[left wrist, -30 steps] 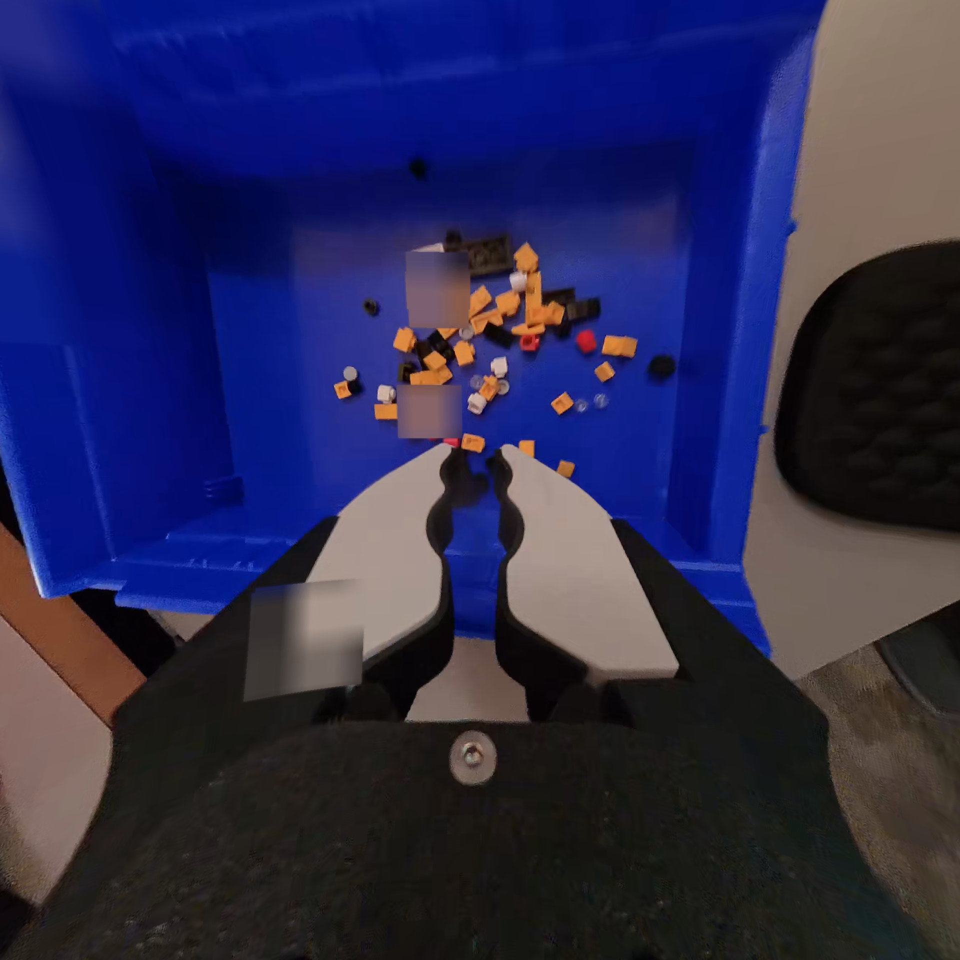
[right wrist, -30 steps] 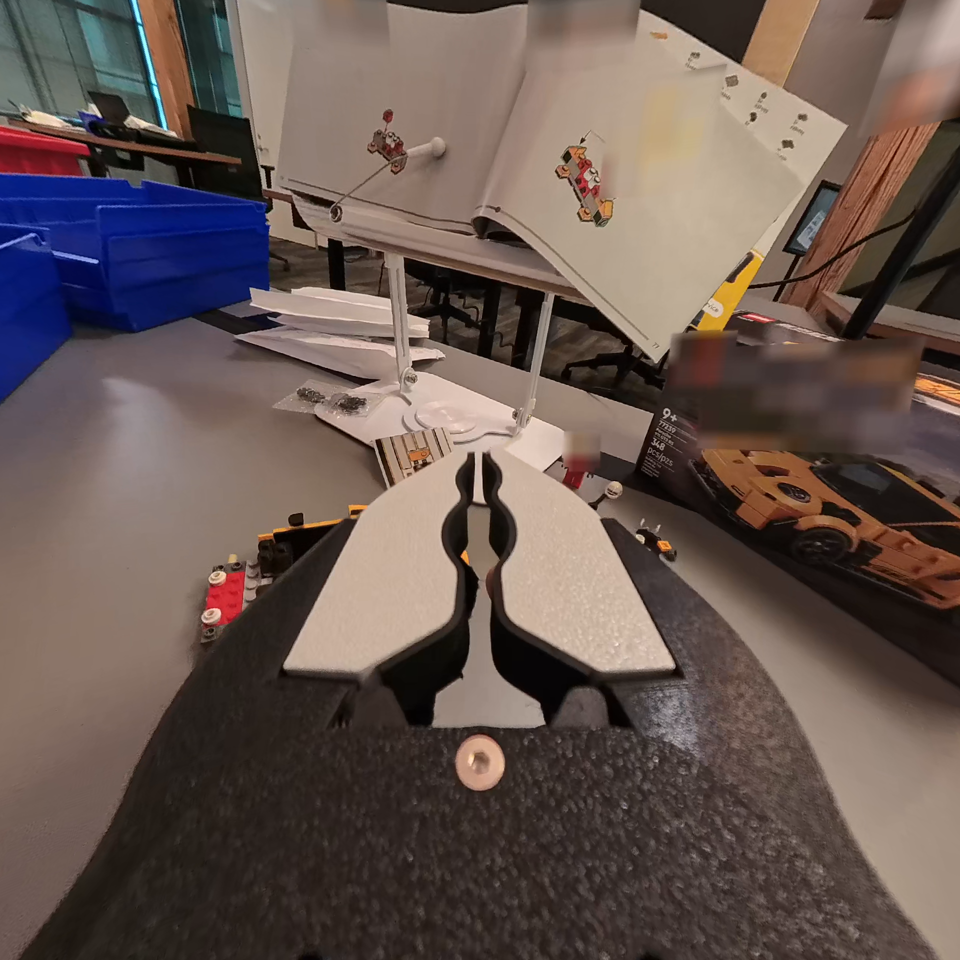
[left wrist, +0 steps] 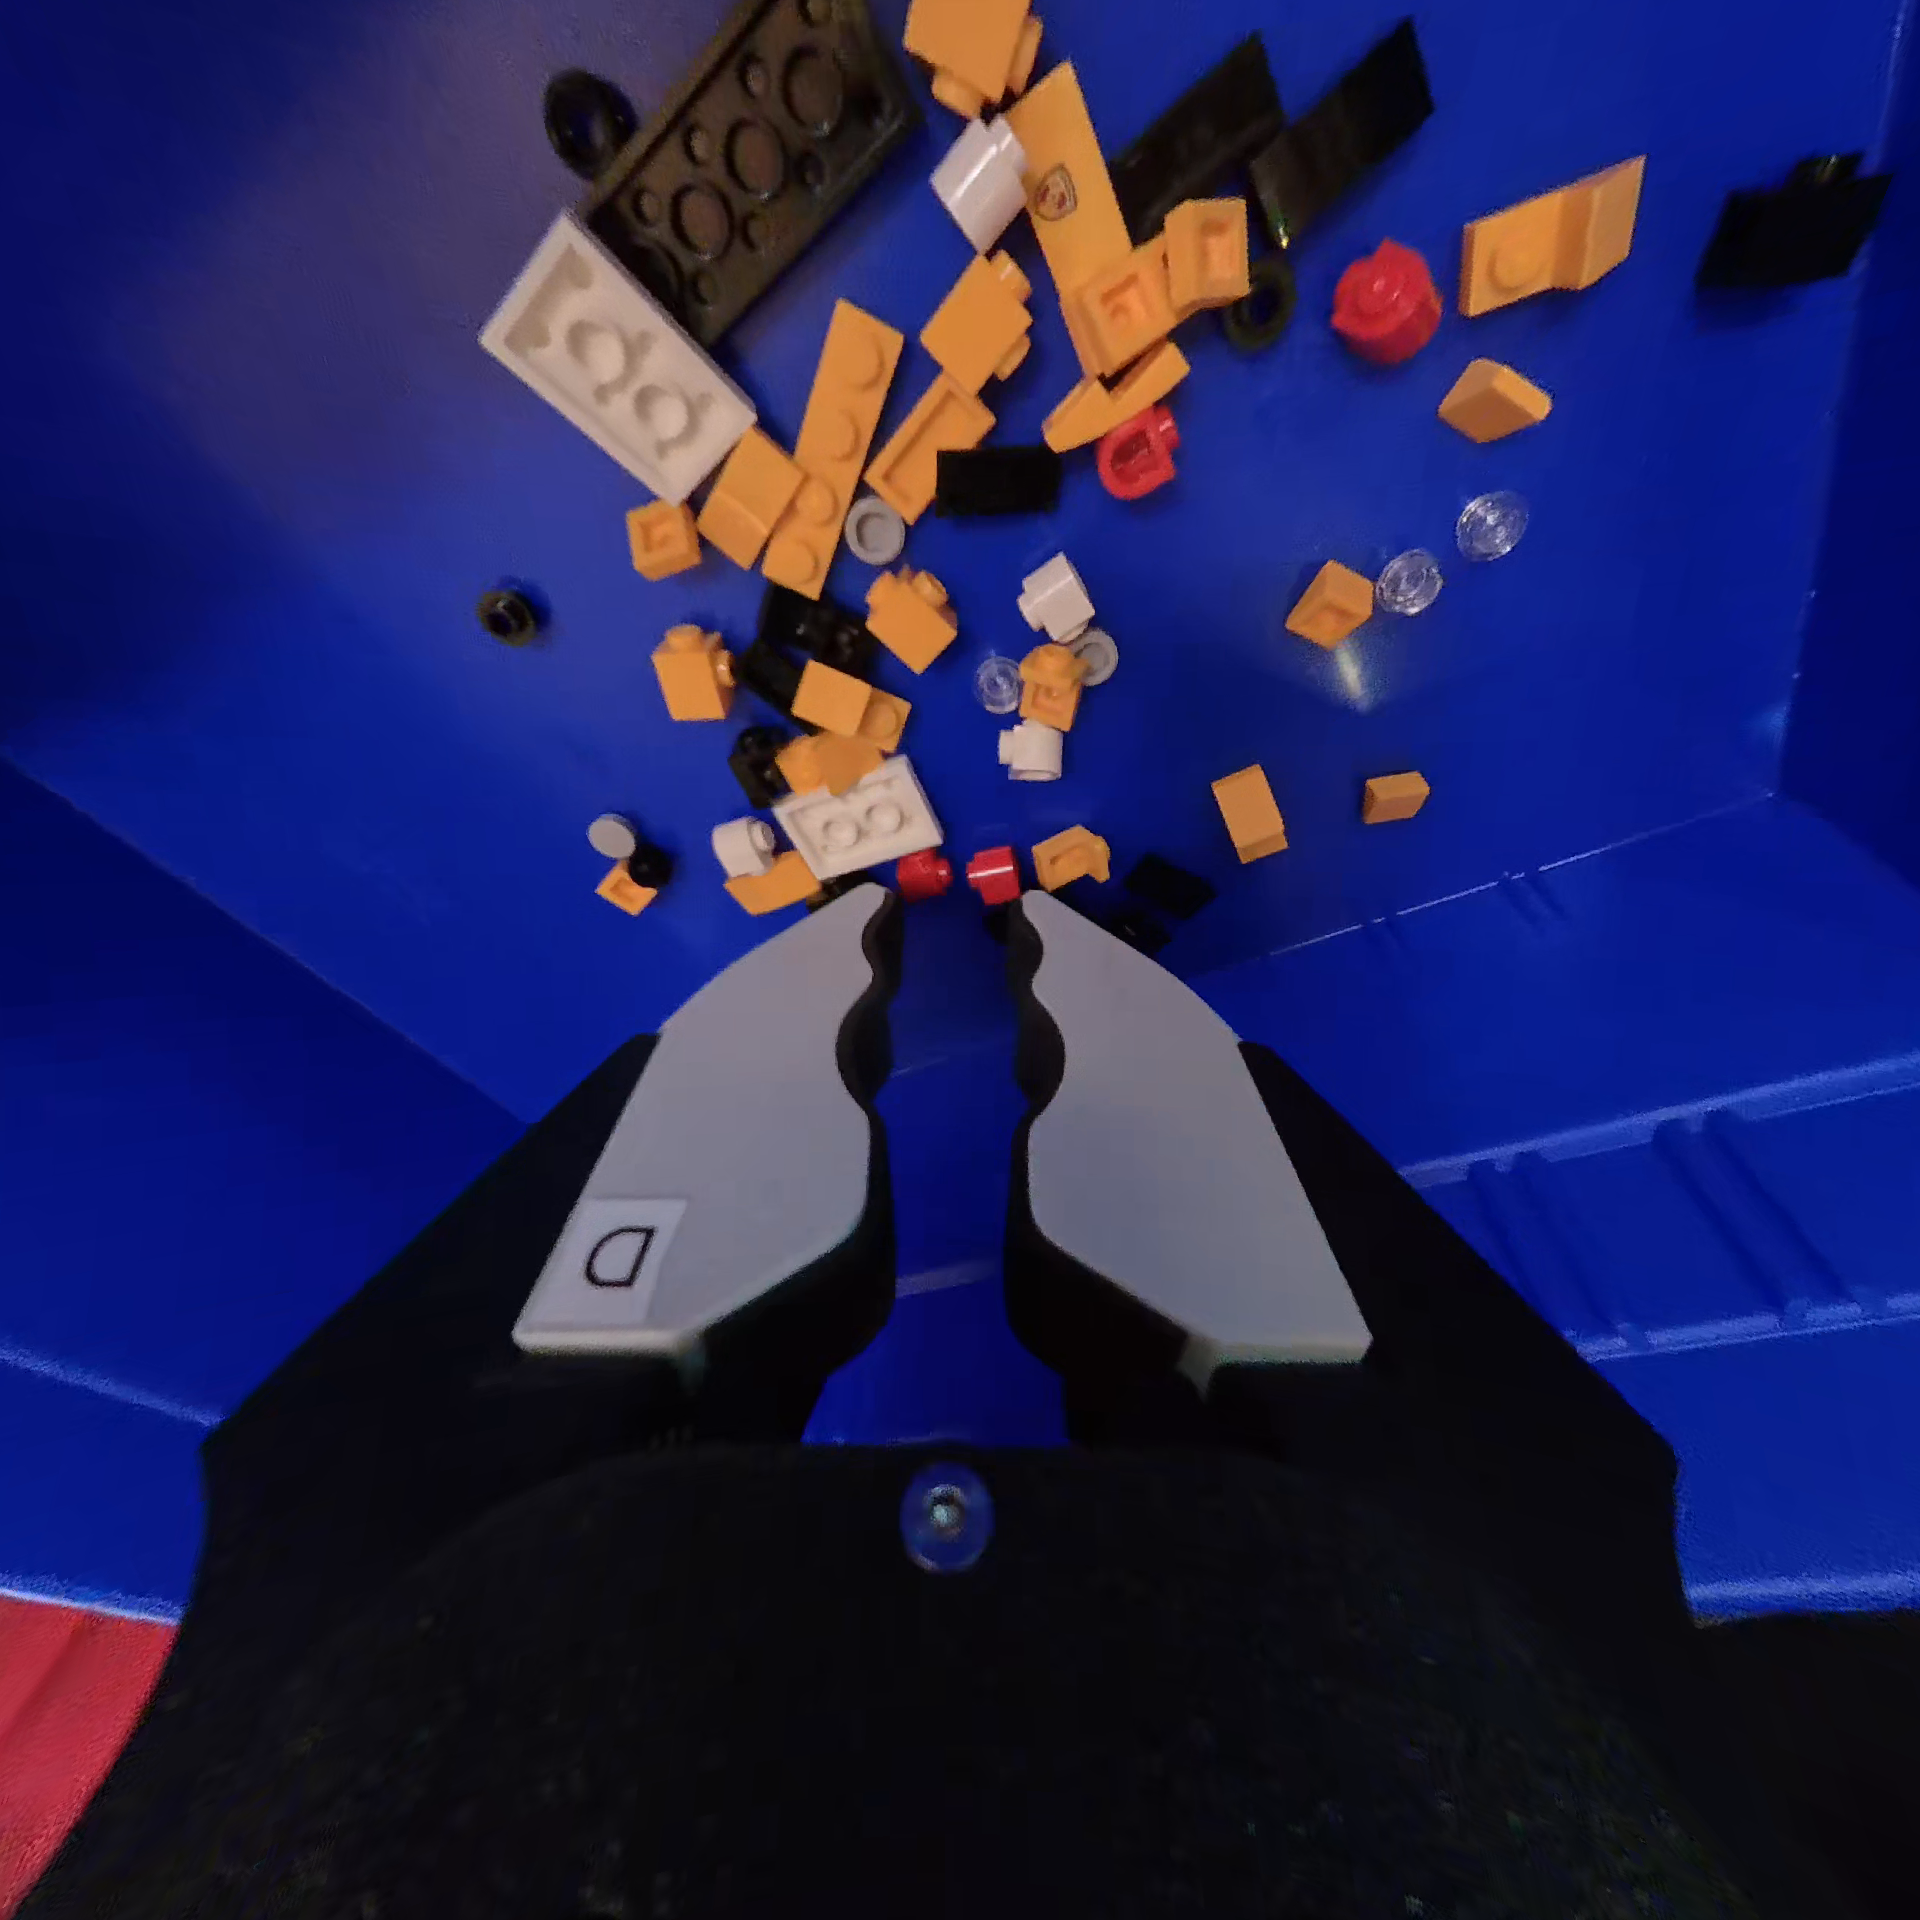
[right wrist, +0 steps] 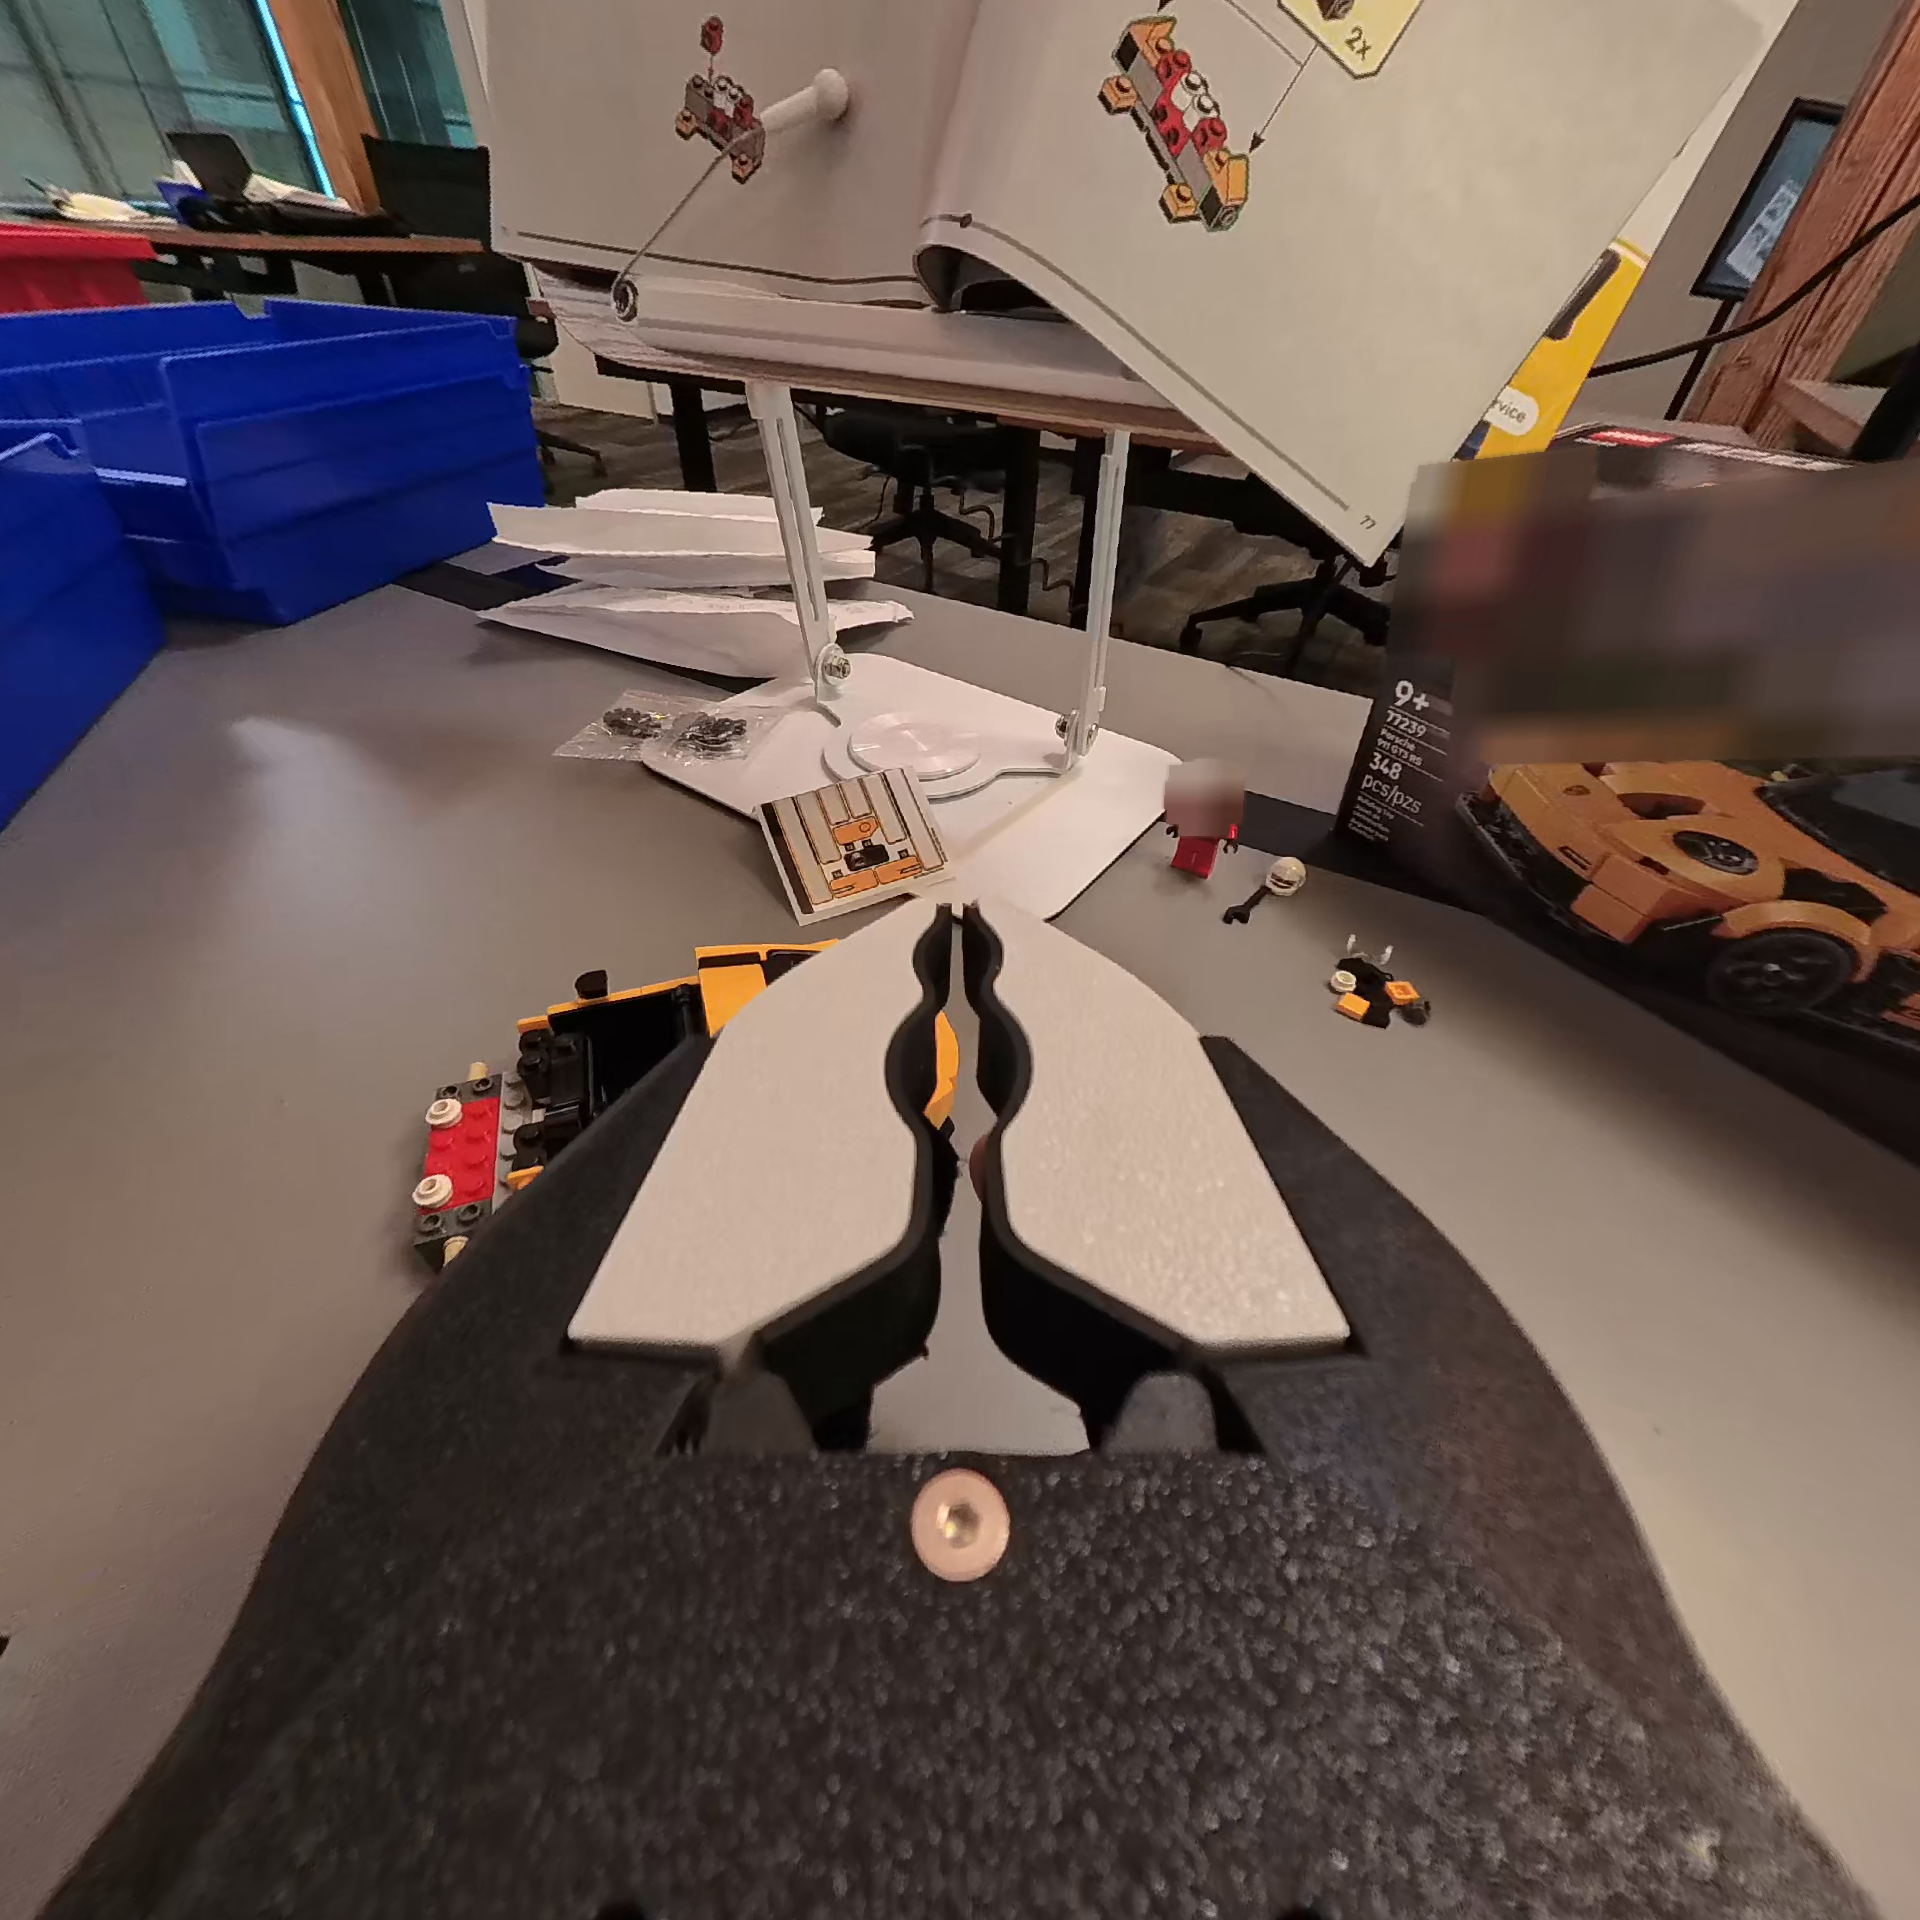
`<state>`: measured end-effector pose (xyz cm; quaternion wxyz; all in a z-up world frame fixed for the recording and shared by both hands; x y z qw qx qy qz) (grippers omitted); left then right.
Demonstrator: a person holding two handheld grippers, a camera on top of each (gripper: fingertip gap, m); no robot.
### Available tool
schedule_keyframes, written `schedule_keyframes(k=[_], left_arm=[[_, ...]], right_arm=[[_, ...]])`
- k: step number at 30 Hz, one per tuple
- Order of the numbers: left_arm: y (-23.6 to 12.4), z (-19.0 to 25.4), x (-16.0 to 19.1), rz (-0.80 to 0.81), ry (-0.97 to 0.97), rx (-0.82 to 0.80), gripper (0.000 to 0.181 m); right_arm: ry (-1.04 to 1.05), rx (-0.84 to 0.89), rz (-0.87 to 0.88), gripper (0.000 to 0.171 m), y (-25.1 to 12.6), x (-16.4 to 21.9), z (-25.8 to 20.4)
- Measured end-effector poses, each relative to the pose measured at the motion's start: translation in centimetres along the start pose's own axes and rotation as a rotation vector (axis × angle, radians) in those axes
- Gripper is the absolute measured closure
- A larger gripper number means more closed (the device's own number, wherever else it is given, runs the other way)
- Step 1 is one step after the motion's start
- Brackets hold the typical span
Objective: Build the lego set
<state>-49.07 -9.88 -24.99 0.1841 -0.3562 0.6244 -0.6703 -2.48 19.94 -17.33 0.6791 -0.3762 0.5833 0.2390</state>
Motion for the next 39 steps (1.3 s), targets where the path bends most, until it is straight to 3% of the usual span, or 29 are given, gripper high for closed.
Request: schedule_keyframes(k=[6,17,32,36,39], left_arm=[[0.1,0.2,-0.3,0.011,0.051,-0.011,0.16],[0.3,0.6,-0.5,-0.013,-0.06,0.085,0.149],[0.3,0.0,-0.6,0.004,-0.086,0.024,0.163],[-1.6,0.2,-1.1,0.074,-0.079,-0.032,0.166],[-5.5,1.2,-3.0,0.178,-0.039,-0.111,0.166]], right_arm=[[0.006,0.0,-0.01,0.17,0.1,0.2,0.1],[0.021,-0.009,-0.017,0.17,0.3,0.3,0.1],[0.028,-0.015,-0.014,0.17,0.2,0.2,0.1],[0.03,-0.014,-0.01,0.17,0.1,0.1,0.1],[0.032,-0.016,-0.001,0.17,0.0,-0.1,0.1]])
Point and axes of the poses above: each gripper's, where its closed fingertips meet, y out along the fingers, x out of its underside, z = x × y across the jaws, the point moved 2 cm from there along -y, back along the fingers, and after that the axes turned 5 degrees about -z, right-handed, at the moved point
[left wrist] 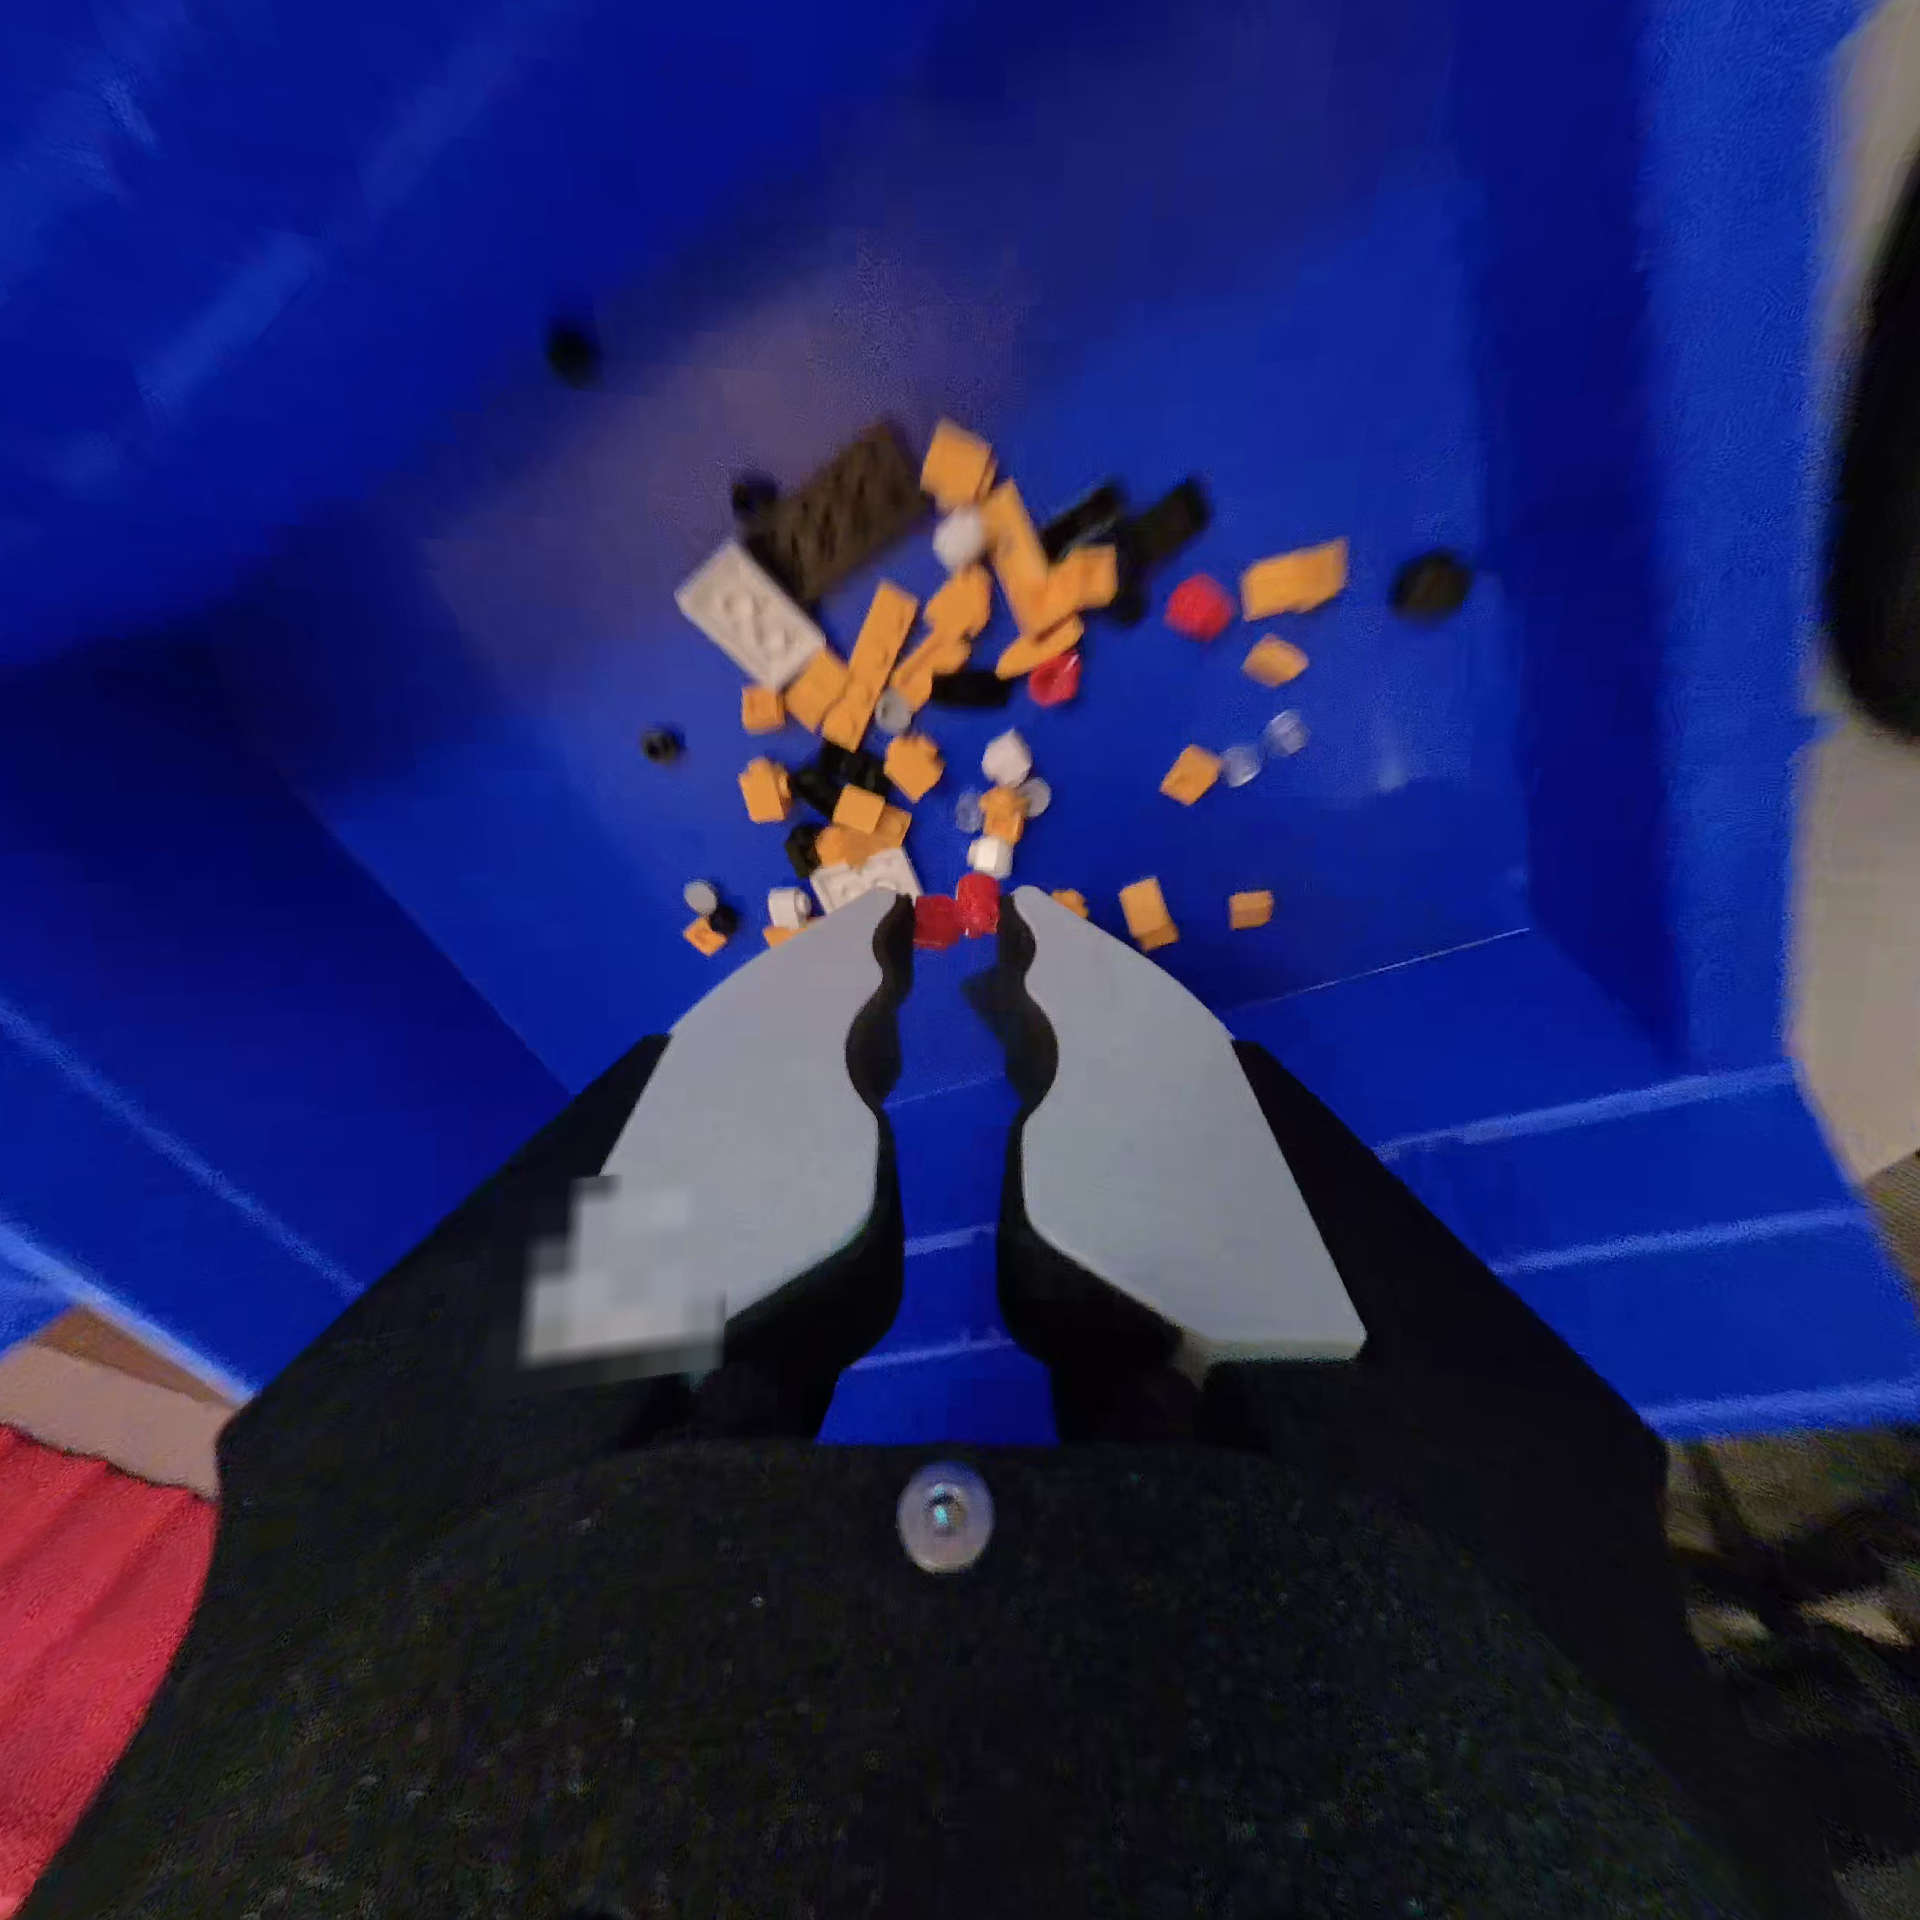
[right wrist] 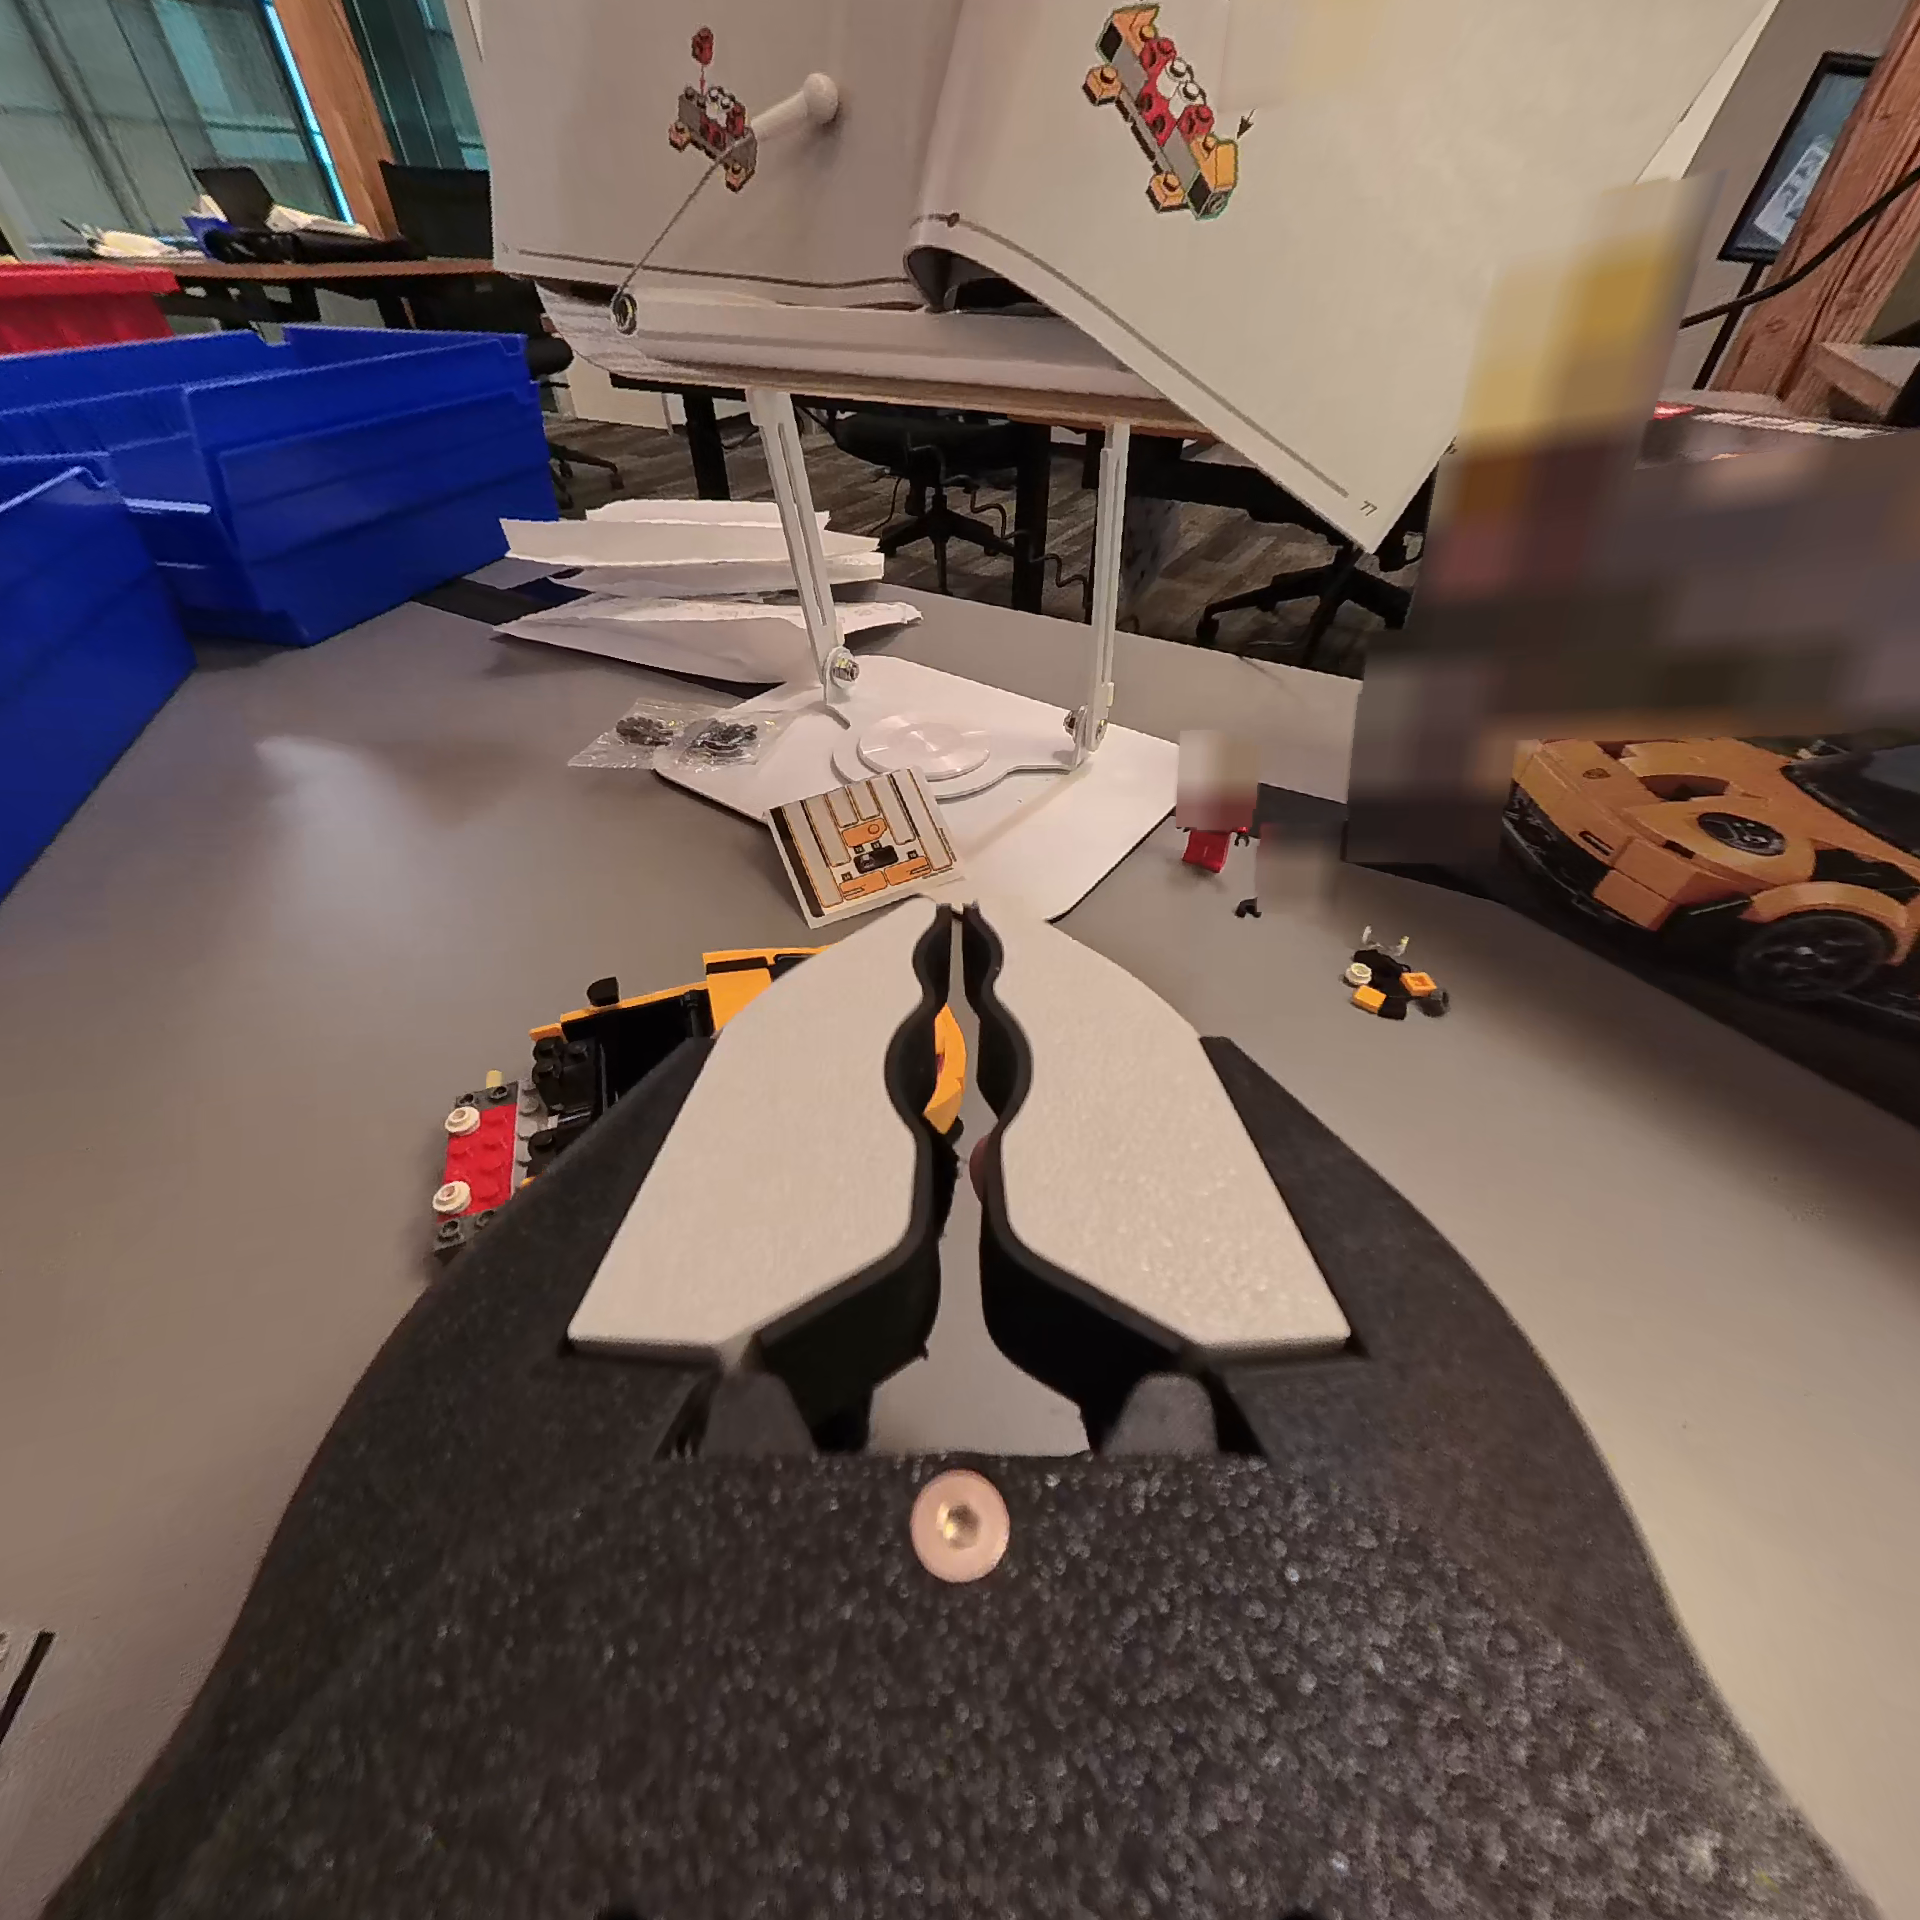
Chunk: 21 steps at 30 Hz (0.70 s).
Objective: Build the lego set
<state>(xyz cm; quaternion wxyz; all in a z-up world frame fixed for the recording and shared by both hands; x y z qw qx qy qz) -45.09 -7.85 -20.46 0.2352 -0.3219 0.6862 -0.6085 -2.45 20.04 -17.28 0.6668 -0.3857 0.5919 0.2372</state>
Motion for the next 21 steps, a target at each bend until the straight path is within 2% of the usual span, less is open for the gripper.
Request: schedule_keyframes(k=[5,9,11,16,21], left_arm=[[-5.6,2.8,-5.7,0.131,0.128,-0.088,0.166],[-7.7,7.0,-12.6,0.254,0.287,-0.089,0.166],[-7.3,9.4,-16.6,0.308,0.378,-0.061,0.166],[-3.6,14.7,-25.5,0.356,0.579,0.058,0.166],[-1.3,17.6,-30.6,0.344,0.702,0.106,0.166]], right_arm=[[0.0,-0.003,0.033,0.17,-0.5,-0.7,0.0],[0.012,-0.002,0.074,0.17,-1.2,-1.5,0.2],[0.019,-0.001,0.083,0.17,-1.4,-1.7,0.3],[0.009,0.016,0.091,0.17,-1.6,-1.8,0.6],[0.018,0.028,0.092,0.17,-1.7,-1.9,1.0]])
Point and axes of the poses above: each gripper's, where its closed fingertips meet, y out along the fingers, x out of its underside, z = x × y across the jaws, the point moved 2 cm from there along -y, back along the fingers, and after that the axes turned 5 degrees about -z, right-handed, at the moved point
